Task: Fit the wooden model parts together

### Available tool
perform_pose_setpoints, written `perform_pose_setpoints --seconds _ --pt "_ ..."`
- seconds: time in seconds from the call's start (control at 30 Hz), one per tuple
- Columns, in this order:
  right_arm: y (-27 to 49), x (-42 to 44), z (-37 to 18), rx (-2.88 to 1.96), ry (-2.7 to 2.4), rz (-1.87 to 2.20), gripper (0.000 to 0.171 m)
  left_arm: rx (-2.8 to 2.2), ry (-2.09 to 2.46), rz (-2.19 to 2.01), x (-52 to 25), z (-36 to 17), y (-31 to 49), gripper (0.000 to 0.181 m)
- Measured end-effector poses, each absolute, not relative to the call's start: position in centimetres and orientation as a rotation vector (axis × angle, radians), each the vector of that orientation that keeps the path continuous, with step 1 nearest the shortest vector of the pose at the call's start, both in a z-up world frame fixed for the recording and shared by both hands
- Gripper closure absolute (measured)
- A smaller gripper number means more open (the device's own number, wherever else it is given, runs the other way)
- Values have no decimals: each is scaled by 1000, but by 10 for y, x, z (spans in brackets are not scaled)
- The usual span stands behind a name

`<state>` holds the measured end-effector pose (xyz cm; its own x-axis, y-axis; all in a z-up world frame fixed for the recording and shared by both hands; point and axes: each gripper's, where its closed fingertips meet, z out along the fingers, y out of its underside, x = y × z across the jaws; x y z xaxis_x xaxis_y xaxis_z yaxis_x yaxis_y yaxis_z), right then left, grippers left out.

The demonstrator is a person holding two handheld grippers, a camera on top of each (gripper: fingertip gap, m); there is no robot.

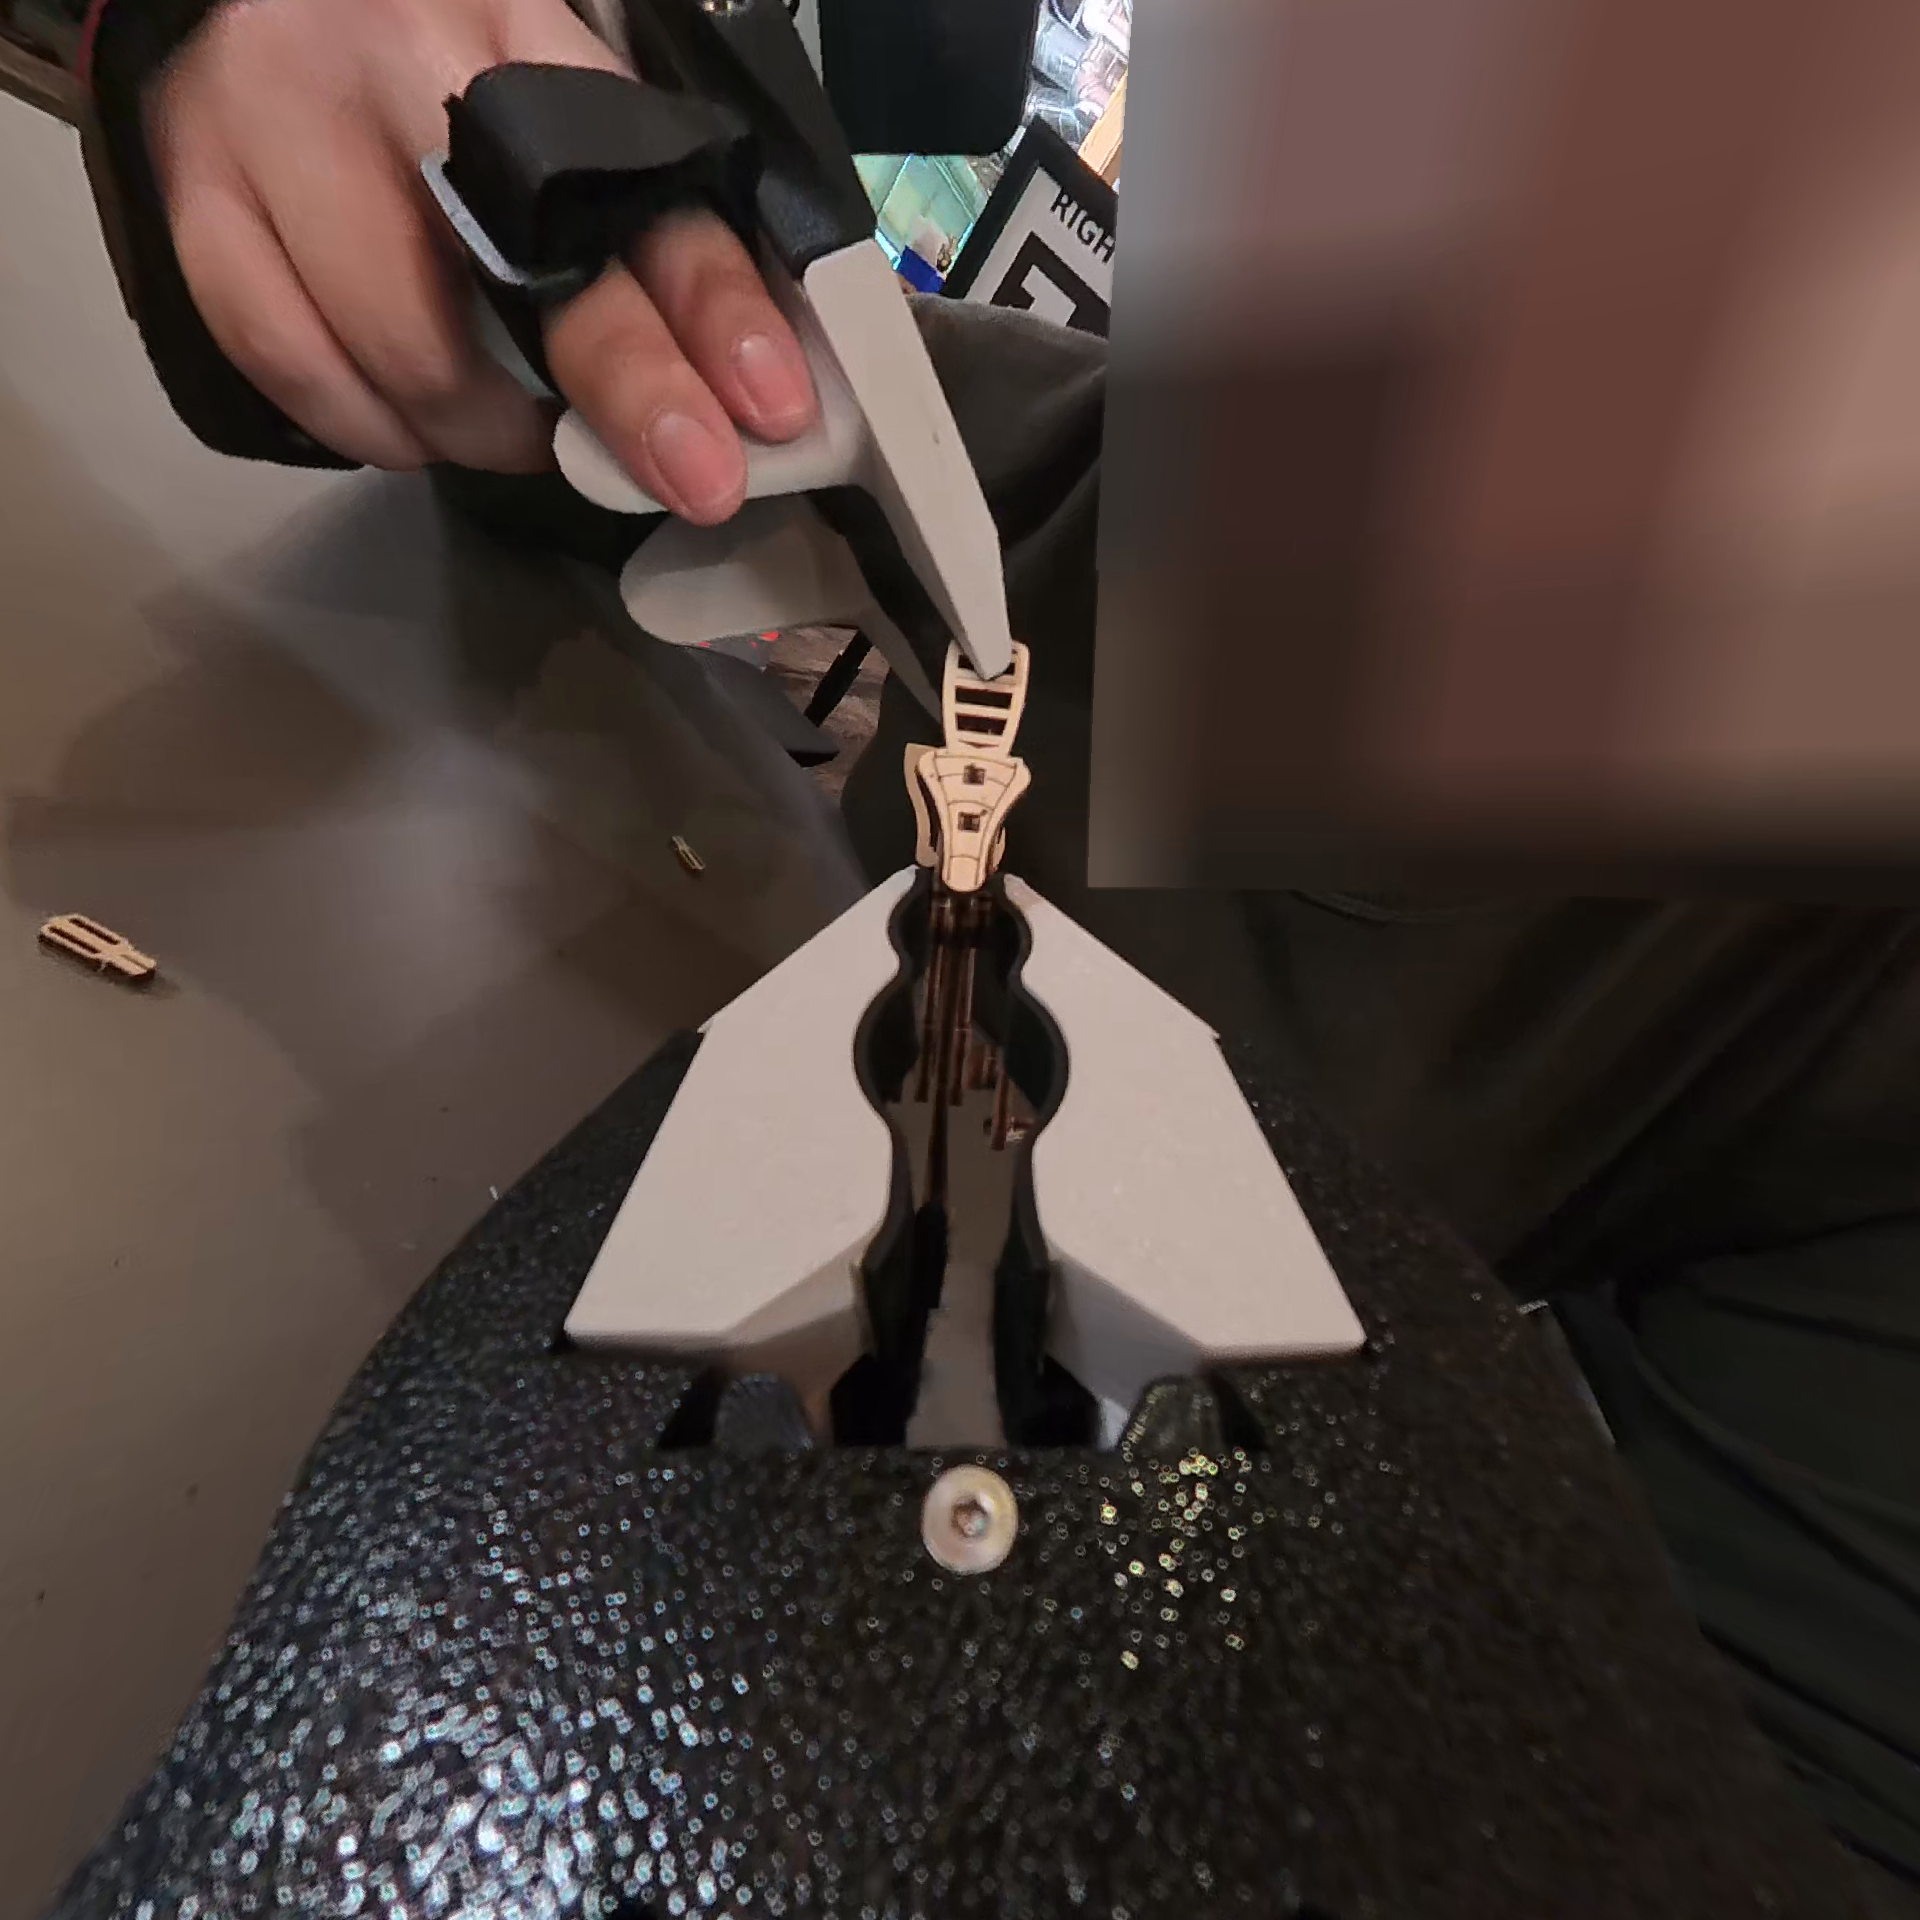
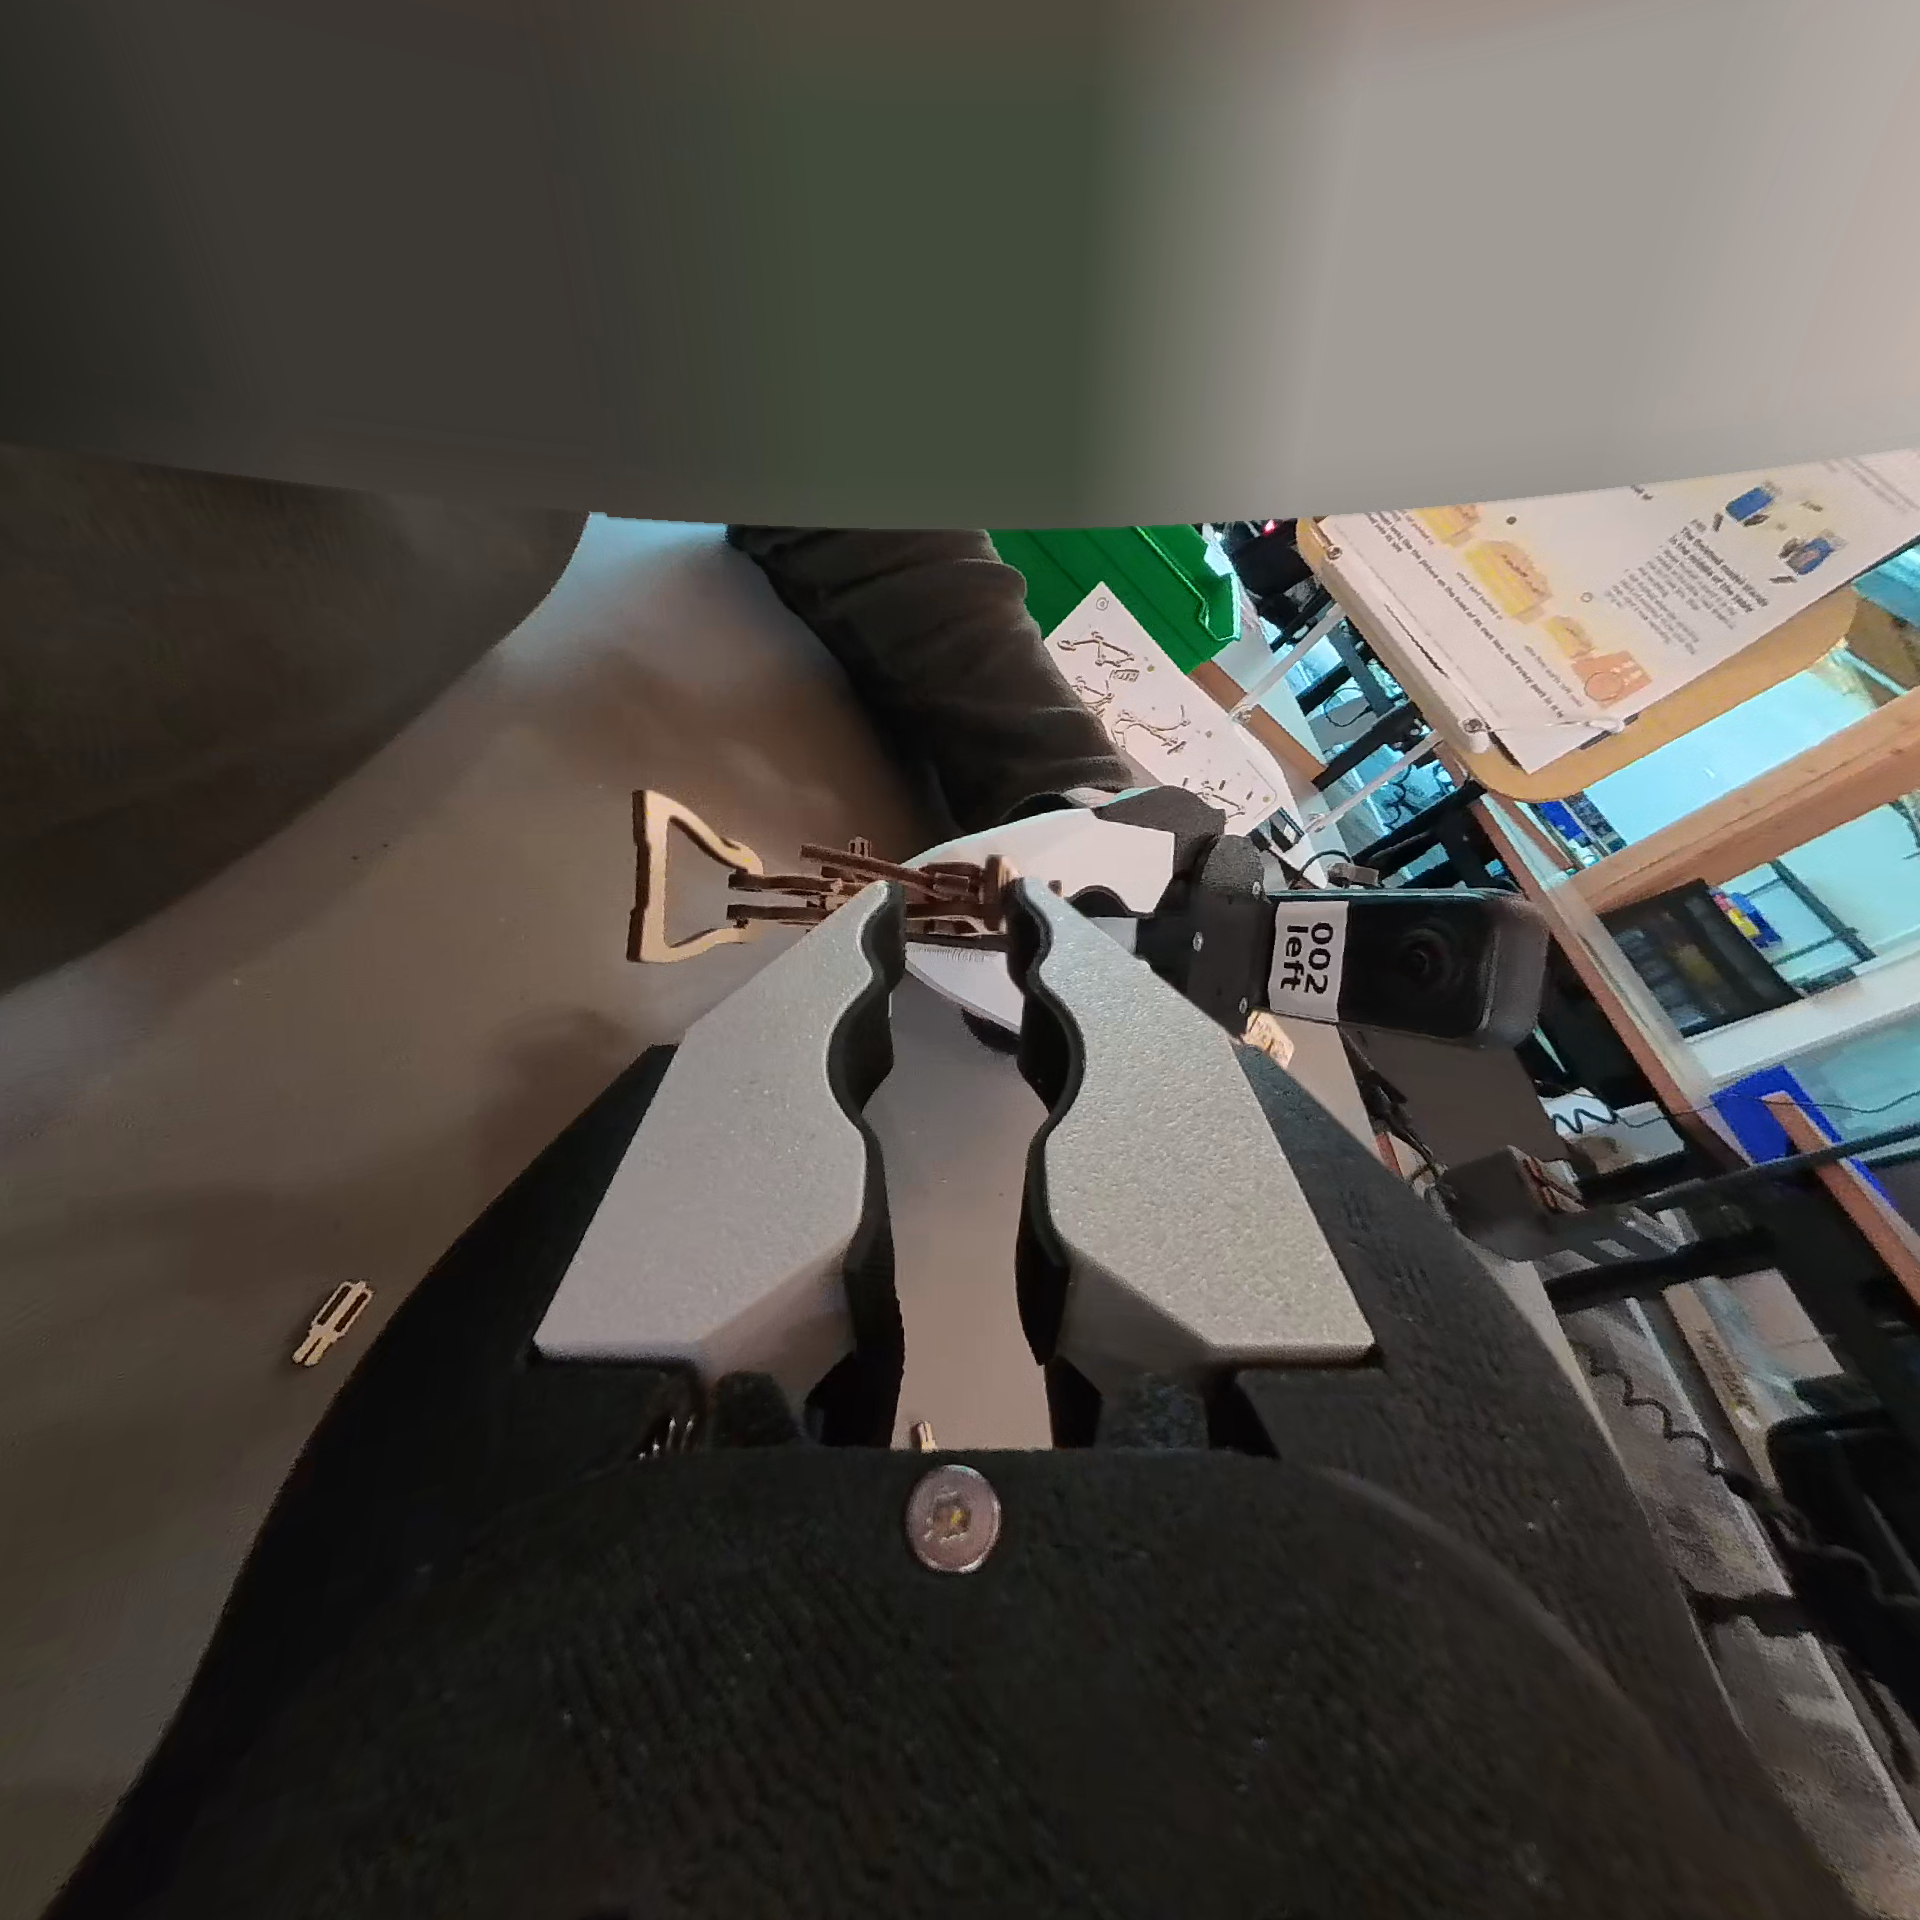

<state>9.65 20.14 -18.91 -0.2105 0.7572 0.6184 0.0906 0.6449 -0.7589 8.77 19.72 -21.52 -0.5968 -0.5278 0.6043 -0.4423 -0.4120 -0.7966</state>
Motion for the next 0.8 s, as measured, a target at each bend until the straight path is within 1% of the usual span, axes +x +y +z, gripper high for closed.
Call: perform_pose_setpoints --seconds 0.17,0.33,0.37,0.43,0.47,0.63,0.7,0.8 --pt "199 97 -191 -702 -1717 726 156 -1396 1698 -2173 88 -219 195 174" --pt "204 98 -191 -705 -1704 692 154 -1421 1643 -2213 88 -215 199 174" --pt "208 100 -193 -718 -1709 670 153 -1445 1617 -2206 89 -216 202 174" --pt "223 107 -194 -780 -1714 623 140 -1461 1576 -2200 90 -215 206 175" --pt "232 112 -193 -812 -1705 607 137 -1497 1541 -2178 93 -216 210 175" --pt "258 136 -173 -986 -1624 634 133 -1766 1253 -2064 110 -230 243 174" --pt "264 135 -170 -1035 -1607 539 133 -1839 1146 -1975 116 -236 257 174" --pt "271 124 -194 -1118 -1683 258 132 -1891 1097 -1823 120 -244 267 174"
